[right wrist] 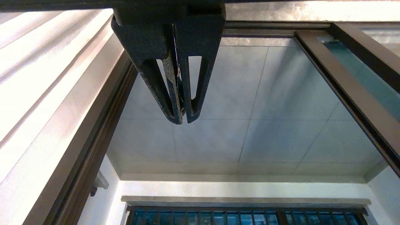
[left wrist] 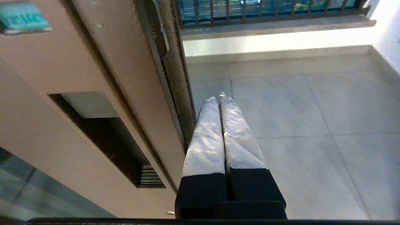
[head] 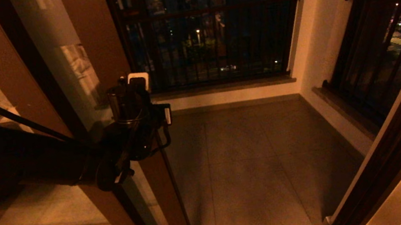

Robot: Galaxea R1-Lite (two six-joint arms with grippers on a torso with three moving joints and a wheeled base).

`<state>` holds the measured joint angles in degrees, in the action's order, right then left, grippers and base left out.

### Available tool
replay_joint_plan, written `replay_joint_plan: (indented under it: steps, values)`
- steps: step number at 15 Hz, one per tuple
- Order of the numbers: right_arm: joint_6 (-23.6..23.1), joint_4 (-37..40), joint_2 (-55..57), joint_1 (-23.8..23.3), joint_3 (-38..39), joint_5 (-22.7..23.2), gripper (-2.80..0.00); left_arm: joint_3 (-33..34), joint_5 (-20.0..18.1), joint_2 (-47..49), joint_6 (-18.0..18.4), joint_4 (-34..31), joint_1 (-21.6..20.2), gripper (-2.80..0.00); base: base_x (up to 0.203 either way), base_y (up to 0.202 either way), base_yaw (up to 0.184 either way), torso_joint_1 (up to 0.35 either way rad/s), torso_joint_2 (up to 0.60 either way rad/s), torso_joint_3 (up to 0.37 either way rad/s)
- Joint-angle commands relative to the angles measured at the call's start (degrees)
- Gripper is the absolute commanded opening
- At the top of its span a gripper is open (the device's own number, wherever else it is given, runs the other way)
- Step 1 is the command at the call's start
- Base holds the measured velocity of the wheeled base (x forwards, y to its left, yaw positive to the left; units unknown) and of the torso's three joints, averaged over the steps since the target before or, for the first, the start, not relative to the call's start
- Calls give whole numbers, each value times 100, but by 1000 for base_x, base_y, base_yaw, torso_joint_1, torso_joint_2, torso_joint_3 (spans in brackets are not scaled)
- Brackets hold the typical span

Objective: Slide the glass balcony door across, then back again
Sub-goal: Open the slid door

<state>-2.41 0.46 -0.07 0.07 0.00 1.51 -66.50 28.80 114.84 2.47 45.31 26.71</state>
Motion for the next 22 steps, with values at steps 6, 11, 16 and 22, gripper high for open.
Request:
replay_joint_plan:
  steps: [6,11,16,22]
  values:
    - [-5,6,-1,1,18,7,-280,198,38,-164,-1,56,-158,-280,0,0,0,0,0,0]
    - [-5,-2,-1,1,18,7,-280,419,30,-243,-19,159,-174,-280,0,0,0,0,0,0]
    - [-5,3,-1,1,18,1,-280,621,21,-260,-19,276,-298,-280,0,0,0,0,0,0]
    - [-5,6,-1,1,18,7,-280,673,-58,-231,-19,338,-527,-280,0,0,0,0,0,0]
